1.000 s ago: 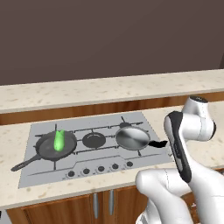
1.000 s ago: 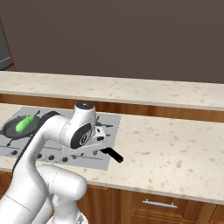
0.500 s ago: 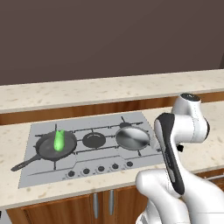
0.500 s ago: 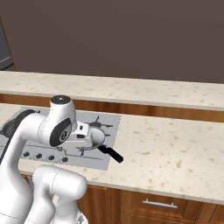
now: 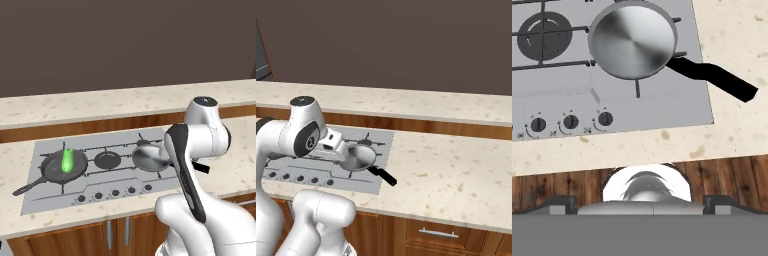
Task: Place both pans onto different burners. Then place the corn and the fish on different pans.
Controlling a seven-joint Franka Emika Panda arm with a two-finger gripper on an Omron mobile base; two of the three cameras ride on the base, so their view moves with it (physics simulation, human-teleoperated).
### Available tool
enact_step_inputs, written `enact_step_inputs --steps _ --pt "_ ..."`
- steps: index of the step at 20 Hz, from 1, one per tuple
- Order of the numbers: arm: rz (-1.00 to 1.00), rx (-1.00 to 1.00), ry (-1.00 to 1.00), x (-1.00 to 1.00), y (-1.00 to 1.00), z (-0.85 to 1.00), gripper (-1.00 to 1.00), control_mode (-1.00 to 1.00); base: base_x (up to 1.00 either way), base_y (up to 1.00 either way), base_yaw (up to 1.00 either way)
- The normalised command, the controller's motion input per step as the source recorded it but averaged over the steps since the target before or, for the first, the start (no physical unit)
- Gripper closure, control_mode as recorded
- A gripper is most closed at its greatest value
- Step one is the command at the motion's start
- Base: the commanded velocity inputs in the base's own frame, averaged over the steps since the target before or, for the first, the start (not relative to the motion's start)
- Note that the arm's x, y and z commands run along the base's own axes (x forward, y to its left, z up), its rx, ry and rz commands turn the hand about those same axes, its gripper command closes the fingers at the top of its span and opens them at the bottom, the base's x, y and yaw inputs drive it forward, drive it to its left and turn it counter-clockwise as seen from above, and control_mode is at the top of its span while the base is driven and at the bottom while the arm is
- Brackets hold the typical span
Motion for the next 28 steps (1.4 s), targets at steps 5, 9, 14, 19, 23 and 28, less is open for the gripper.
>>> enact_step_inputs --steps 5,9,14,19,23,28 --pt "-0.11 0.00 0.00 0.00 0.00 0.35 -1.00 -1.00 0.00 0.00 0.00" --pt "-0.04 0.00 0.00 0.00 0.00 0.26 -1.00 -1.00 0.00 0.00 0.00" --pt "0.00 0.00 0.00 -0.03 0.00 0.04 -1.00 1.00 -0.38 0.16 0.00" --pt "0.00 0.00 0.00 0.00 0.00 0.00 -1.00 1.00 -0.73 0.76 0.00" --pt "0.00 0.00 0.00 0.00 0.00 0.00 -1.00 1.00 -0.41 1.00 0.00" --pt "0.00 0.00 0.00 0.00 0.00 0.00 -1.00 1.00 -0.04 1.00 0.00"
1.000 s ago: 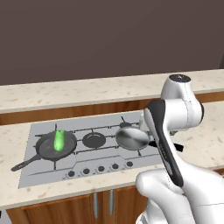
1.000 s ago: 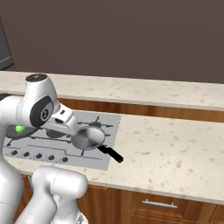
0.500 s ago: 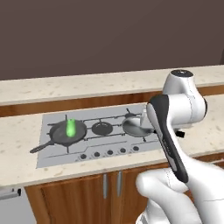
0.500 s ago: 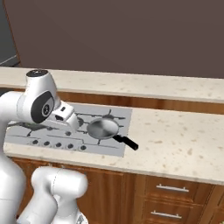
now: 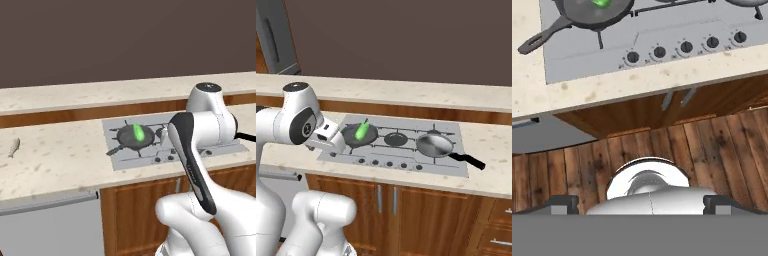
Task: Place both pans onto different burners. Then place the corn and the fish on different pans.
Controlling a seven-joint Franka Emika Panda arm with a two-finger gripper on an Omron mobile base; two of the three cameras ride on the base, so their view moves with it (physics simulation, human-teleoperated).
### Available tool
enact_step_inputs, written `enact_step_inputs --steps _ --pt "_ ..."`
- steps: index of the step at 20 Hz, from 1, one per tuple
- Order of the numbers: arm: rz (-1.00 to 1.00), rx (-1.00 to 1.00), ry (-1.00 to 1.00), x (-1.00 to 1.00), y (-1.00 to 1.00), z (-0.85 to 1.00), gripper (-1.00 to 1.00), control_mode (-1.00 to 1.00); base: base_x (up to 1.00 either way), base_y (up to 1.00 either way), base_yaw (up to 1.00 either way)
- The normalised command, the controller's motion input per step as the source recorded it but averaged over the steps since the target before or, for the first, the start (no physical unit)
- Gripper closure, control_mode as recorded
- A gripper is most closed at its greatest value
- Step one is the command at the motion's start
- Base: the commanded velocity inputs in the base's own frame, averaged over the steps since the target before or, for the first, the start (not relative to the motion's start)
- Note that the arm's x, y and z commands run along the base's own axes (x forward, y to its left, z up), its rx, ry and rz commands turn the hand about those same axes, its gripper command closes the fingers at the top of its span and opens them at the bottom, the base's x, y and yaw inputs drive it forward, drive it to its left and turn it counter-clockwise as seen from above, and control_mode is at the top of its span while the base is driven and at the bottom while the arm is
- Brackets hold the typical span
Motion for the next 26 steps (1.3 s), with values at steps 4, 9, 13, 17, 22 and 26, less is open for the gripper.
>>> enact_step_inputs --steps 4,9,13,17,22,26 --pt "0.00 0.00 0.00 0.00 0.00 0.00 -1.00 1.00 0.00 1.00 0.00" --pt "0.00 0.00 0.00 0.00 0.00 0.00 -1.00 1.00 0.00 1.00 0.00" --pt "0.00 0.00 0.00 0.00 0.00 0.00 -1.00 1.00 0.00 0.99 0.00" --pt "0.00 0.00 0.00 0.00 0.00 0.00 -1.00 1.00 0.00 1.00 0.00" --pt "0.00 0.00 0.00 0.00 0.00 0.00 -1.00 1.00 0.10 0.87 0.00" --pt "0.00 0.00 0.00 0.00 0.00 0.00 -1.00 1.00 0.66 0.10 0.00"
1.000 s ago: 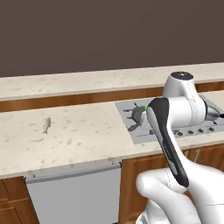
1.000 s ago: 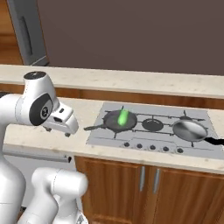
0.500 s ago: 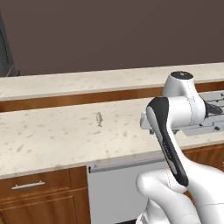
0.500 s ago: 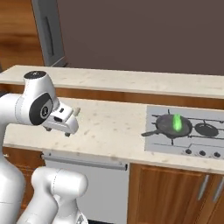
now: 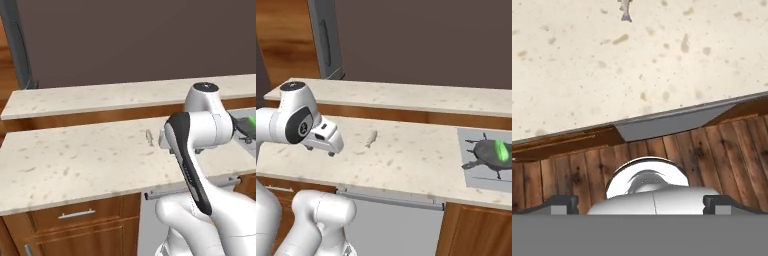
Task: Place both pans onto different burners. Then place the corn and the fish on different pans.
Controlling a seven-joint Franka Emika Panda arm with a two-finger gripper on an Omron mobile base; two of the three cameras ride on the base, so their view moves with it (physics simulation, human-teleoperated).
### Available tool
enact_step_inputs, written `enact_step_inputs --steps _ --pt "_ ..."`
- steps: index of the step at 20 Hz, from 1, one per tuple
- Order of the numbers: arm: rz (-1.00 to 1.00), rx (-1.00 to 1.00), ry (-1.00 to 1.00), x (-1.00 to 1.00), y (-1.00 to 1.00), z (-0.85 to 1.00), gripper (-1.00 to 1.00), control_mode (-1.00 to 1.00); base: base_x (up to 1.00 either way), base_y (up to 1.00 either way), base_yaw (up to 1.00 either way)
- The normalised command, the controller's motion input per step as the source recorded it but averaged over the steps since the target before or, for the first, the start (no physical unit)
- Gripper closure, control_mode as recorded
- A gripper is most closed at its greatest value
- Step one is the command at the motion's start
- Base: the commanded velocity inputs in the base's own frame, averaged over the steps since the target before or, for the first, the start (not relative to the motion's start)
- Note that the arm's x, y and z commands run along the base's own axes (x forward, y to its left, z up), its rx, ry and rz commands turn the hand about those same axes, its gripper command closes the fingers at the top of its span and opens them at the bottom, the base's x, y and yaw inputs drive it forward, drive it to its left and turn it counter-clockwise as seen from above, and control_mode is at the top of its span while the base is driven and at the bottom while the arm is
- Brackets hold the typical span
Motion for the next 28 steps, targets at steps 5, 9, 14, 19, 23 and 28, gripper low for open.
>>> enact_step_inputs --steps 5,9,14,19,23,28 --pt "0.00 0.00 0.00 0.00 0.00 0.00 -1.00 1.00 0.70 0.00 0.00" --pt "0.00 0.00 0.00 0.00 0.00 0.00 -1.00 1.00 0.51 -0.02 0.00" --pt "0.00 0.00 0.00 0.55 -0.10 0.00 -1.00 -1.00 0.10 -0.01 0.00" --pt "0.00 0.00 0.00 0.91 -0.12 -0.05 -1.00 -1.00 0.00 0.00 0.00" --pt "0.00 0.00 0.00 0.65 -0.06 -0.35 -1.00 -1.00 0.00 0.00 0.00" --pt "0.02 0.00 0.00 0.52 -0.10 -0.46 -1.00 -1.00 0.00 0.00 0.00"
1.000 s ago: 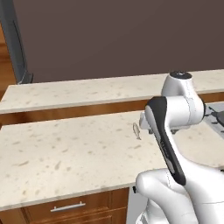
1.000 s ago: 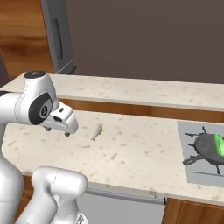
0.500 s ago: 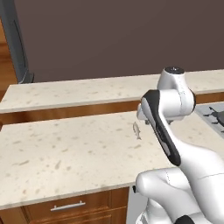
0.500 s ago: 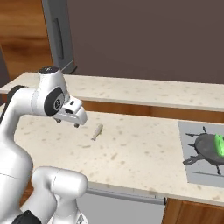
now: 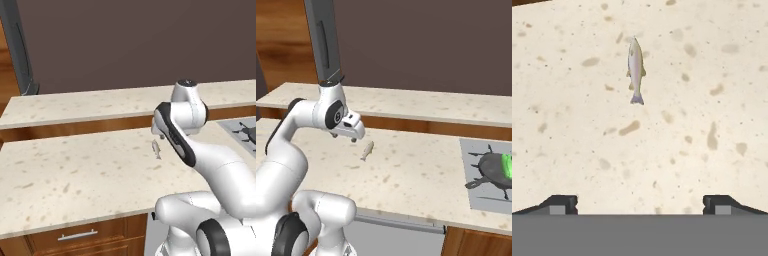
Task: Place both pans onto different burners. Then place the corn and the fish on different pans.
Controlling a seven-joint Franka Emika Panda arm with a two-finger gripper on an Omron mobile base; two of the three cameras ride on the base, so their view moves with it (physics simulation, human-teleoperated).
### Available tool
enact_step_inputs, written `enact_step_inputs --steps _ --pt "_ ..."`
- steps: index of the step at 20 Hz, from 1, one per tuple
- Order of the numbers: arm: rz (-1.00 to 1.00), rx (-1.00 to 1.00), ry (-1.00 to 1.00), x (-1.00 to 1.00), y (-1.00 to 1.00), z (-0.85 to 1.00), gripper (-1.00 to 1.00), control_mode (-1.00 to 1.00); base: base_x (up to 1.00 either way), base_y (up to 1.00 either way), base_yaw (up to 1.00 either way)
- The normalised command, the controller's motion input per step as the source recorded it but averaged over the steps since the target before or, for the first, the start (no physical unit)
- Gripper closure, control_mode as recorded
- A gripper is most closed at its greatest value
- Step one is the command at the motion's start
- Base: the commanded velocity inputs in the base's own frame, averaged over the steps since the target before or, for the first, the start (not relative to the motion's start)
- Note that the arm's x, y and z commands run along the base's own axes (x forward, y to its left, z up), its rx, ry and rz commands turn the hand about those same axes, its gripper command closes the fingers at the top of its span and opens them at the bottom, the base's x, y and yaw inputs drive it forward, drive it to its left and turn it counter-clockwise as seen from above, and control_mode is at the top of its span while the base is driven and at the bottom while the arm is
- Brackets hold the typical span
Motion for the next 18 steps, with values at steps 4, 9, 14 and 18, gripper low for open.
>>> enact_step_inputs --steps 4,9,14,18 --pt "0.02 0.00 0.00 0.44 -0.06 -0.32 -1.00 -1.00 0.00 0.00 0.00" --pt "0.00 0.00 0.00 0.40 0.00 -0.16 -1.00 -1.00 0.00 0.00 0.00" --pt "0.00 0.00 0.00 0.38 0.00 -0.15 -1.00 -1.00 0.00 0.00 0.00" --pt "0.00 0.00 0.00 0.42 0.00 -0.23 -1.00 -1.00 0.00 0.00 0.00"
